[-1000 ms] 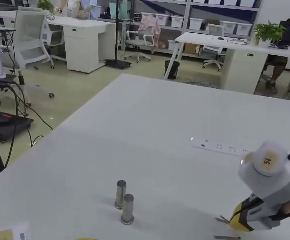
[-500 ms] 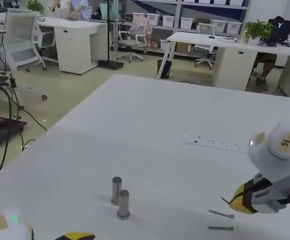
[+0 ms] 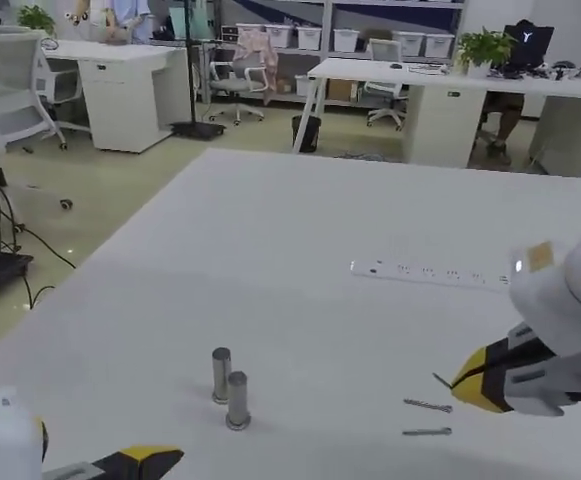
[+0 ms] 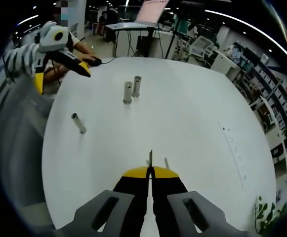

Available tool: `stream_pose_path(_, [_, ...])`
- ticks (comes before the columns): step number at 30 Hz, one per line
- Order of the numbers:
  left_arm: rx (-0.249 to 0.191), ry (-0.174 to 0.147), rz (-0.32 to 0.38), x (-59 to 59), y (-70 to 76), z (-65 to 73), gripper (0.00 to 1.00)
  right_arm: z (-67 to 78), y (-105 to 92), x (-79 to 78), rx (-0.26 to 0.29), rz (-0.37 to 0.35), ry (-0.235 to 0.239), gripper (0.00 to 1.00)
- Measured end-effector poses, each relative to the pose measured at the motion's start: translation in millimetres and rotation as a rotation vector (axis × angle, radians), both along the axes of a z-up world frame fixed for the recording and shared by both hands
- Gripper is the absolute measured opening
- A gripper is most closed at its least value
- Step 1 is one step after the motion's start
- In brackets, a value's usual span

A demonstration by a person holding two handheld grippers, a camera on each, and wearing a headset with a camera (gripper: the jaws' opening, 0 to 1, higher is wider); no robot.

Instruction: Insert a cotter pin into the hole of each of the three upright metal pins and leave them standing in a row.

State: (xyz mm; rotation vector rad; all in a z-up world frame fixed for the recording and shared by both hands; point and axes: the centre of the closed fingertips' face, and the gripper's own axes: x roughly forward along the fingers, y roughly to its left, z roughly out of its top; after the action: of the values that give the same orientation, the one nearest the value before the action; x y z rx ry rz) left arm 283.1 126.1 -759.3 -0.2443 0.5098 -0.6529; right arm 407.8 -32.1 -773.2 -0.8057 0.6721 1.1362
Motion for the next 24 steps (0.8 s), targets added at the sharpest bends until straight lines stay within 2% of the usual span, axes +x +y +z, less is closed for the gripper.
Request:
stream_pose_path(3, [0.003, 0.002, -0.005, 7.5, 2.3, 0.6, 0.76, 4.7, 0.4, -6.5, 0.020, -0.007, -0.013, 0.02])
stream_pose_path(10, [-0.033, -0.038, -0.007, 17.5, -4.8, 13.7, 0.69, 13.0, 1.2, -19.1, 0.060, -0.007, -0.049, 0.02])
stream_pose_path(13, [-0.046, -0.042, -0.005, 19.6, -9.0, 16.0, 0.64, 14.5, 1.6, -23.7, 0.073, -0.003, -0.062, 0.02])
stream_pose_path(16, [-0.058, -0.032, -0.008, 20.8, -13.9, 15.8, 0.63, 16.7, 3.5, -28.9, 0.085, 0.006, -0.082, 0.02])
stream_pose_path(20, [-0.070, -0.001, -0.030, 20.3, -21.6, 15.1, 0.62, 19.2, 7.4, -35.9, 0.104, 0.014, -0.101, 0.02])
stream_pose_path(24, [-0.066, 0.002, -0.056, 22.5, -29.1, 18.2, 0.57, 20.7, 12.3, -42.9, 0.114, 0.031, -0.124, 0.02])
